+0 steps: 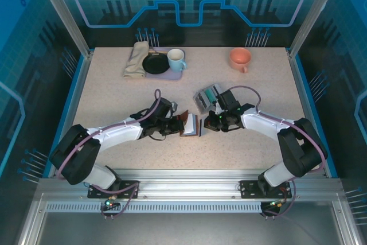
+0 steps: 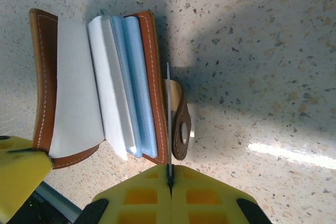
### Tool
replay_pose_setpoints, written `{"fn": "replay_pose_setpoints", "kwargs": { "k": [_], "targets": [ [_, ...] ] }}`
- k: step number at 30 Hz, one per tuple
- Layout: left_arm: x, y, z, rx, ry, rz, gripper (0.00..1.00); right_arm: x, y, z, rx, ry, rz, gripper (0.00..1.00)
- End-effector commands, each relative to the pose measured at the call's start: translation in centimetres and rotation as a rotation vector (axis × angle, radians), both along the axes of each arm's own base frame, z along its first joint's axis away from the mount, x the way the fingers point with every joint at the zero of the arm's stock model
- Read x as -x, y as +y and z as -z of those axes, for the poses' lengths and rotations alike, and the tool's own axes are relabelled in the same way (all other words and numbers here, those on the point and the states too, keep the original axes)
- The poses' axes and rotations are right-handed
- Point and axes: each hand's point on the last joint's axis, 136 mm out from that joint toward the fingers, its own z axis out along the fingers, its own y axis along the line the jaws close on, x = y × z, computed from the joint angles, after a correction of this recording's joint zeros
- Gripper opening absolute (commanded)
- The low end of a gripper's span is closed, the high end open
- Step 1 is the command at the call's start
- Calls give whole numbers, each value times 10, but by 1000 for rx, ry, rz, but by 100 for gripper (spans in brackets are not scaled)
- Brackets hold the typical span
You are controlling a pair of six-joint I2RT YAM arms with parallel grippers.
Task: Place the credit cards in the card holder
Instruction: Open the card holder at the center of the table.
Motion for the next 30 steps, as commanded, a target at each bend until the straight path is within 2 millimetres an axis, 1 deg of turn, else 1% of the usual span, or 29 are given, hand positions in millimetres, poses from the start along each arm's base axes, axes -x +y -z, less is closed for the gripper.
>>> {"fn": "replay_pose_setpoints", "kwargs": {
  "k": [1, 4, 6, 7, 9, 13, 18, 25, 30],
  "targets": [
    [6, 5, 4, 82, 78, -59, 0, -8, 6, -15, -44, -30, -14, 0],
    [3, 10, -2, 126, 69, -85, 0, -12, 8, -23, -36, -61, -22, 0],
    [2, 10, -6, 164, 67, -92, 0, -9, 10, -24, -39, -65, -44, 0],
    [2, 10, -6, 161, 69, -92, 0, -17, 17, -36, -44, -95, -56, 0],
    [2, 12, -6, 155, 68, -90, 0, -19, 19, -36, -10, -98, -73, 0],
    [5, 15, -2, 164, 72, -108, 0, -25, 26, -31, 6, -89, -88, 0],
    [5, 16, -2, 162, 73, -115, 0, -32, 20, -22, 91, -89, -88, 0],
    [6, 19, -2, 151, 73, -118, 0, -28, 16, -12, 131, -73, -110, 0],
    [6, 19, -2, 152, 74, -117, 0, -27, 22, -6, 125, -56, -127, 0]
  ]
}}
